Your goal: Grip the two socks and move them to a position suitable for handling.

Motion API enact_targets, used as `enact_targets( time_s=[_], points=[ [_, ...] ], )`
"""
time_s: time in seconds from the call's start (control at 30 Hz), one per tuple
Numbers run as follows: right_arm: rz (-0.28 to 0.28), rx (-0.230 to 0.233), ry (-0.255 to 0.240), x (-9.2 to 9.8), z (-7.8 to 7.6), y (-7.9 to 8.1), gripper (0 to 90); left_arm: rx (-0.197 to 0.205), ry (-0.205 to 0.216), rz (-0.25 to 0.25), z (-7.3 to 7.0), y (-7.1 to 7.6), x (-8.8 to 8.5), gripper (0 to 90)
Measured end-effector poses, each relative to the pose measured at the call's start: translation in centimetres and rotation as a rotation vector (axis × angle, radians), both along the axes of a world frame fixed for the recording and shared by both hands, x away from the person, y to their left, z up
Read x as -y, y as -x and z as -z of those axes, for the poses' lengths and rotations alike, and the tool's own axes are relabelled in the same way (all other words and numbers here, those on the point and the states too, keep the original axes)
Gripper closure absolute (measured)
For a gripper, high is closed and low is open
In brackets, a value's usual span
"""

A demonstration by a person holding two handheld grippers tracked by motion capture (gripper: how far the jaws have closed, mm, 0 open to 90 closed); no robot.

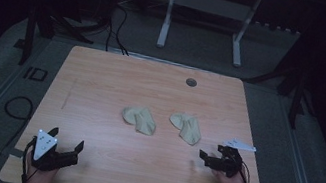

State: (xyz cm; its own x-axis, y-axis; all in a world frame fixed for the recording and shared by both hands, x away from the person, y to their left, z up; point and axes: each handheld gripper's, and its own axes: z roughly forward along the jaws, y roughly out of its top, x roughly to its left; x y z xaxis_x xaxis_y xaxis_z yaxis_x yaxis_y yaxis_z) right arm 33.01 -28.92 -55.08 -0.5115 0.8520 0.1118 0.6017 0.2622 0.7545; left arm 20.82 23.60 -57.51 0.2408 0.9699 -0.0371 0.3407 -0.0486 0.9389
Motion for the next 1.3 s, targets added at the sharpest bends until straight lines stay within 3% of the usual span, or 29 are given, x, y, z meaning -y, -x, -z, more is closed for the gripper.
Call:
enact_targets(
  time_s=[0.13, 0.43, 0.6, 0.73, 1.03, 1.3],
  points=[
    [-0.001, 0.016, 0.018, -1.6, -0.5, -1.0, 21.1, -0.001, 0.003, 0.004, 0.0, 0.0, 0.0, 1.7],
    [-0.010, 0.023, 0.054, -4.2, -1.0, -2.7, 25.1, -0.001, 0.004, 0.012, 0.0, 0.1, 0.1, 1.7],
    [-0.011, 0.028, 0.042, -6.3, -1.5, -4.2, 26.9, 0.002, 0.005, 0.012, -0.1, 0.2, 0.0, 1.7],
    [-0.002, 0.025, 0.059, -7.7, -1.6, -5.6, 29.6, 0.000, 0.008, 0.013, -0.1, 0.2, -0.1, 1.7],
    [0.032, 0.002, 0.105, -9.6, -0.8, -8.4, 32.1, 0.002, 0.015, 0.023, -0.1, 0.2, -0.1, 1.7],
    [0.063, -0.025, 0.170, -10.2, 0.7, -9.5, 37.2, -0.001, 0.018, 0.023, -0.1, 0.2, -0.2, 1.7]
  ],
)
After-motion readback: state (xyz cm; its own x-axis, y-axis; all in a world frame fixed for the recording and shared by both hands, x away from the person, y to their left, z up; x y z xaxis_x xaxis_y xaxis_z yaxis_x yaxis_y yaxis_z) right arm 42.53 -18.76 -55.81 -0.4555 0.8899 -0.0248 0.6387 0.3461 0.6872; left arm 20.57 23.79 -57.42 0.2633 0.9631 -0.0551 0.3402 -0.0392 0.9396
